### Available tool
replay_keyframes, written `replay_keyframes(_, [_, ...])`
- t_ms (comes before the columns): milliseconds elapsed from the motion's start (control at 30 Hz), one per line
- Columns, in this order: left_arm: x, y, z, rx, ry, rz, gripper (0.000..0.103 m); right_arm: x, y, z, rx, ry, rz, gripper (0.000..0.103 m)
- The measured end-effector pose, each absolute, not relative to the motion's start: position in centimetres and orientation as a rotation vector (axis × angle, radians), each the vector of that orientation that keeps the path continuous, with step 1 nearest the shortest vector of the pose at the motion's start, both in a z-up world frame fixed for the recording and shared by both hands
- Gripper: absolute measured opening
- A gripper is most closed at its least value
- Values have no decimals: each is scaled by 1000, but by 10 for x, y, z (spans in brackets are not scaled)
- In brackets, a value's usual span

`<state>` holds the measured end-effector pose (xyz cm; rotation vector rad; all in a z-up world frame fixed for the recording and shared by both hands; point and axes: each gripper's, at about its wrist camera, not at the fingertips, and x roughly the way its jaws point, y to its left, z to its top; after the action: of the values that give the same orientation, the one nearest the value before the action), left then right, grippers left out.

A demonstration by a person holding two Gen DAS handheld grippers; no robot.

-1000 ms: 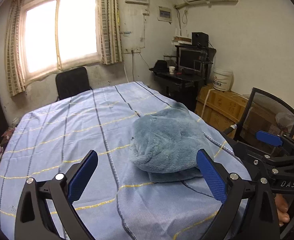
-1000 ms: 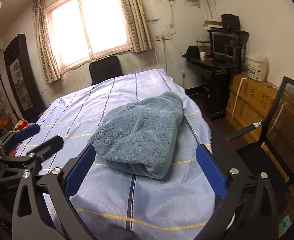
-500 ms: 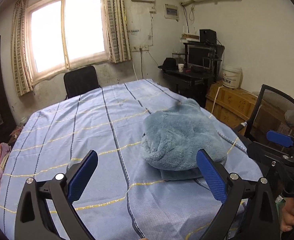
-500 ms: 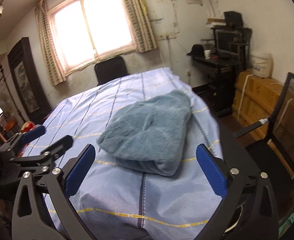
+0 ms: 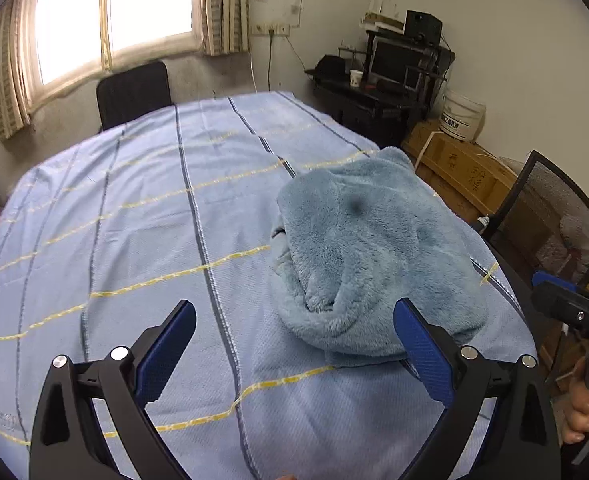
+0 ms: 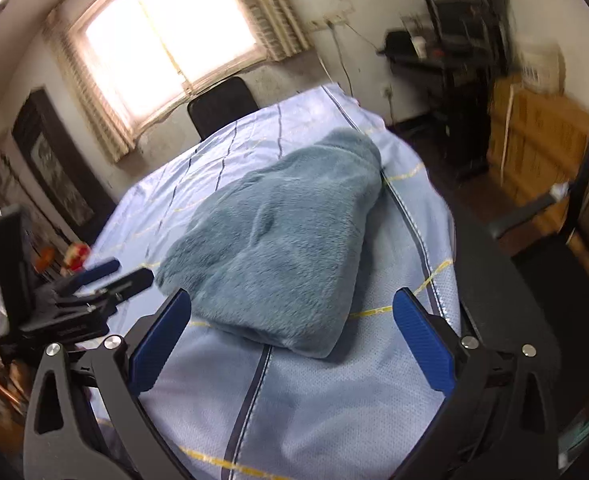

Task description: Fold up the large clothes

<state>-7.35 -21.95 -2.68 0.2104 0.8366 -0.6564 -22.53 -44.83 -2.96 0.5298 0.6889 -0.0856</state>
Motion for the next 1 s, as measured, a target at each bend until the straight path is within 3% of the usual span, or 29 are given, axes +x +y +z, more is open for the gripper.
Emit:
replay_keyframes(200, [-63,-229,-45,206,909,-665,100,-214,-460,-53,616,736,-103,99])
replay_keyframes(467, [-63,-242,-54,286,911,-656,100,-188,-422,-69,441,850,-145,99])
replay_keyframes(833, [-29,-253,-79,249,1104,-781,100,-168,-438,-97,523,904,-29,98])
replay_keyframes(1000, [-30,-266,-86,275,1164,-786,100,-164,-452,-95,530,870,-53,90])
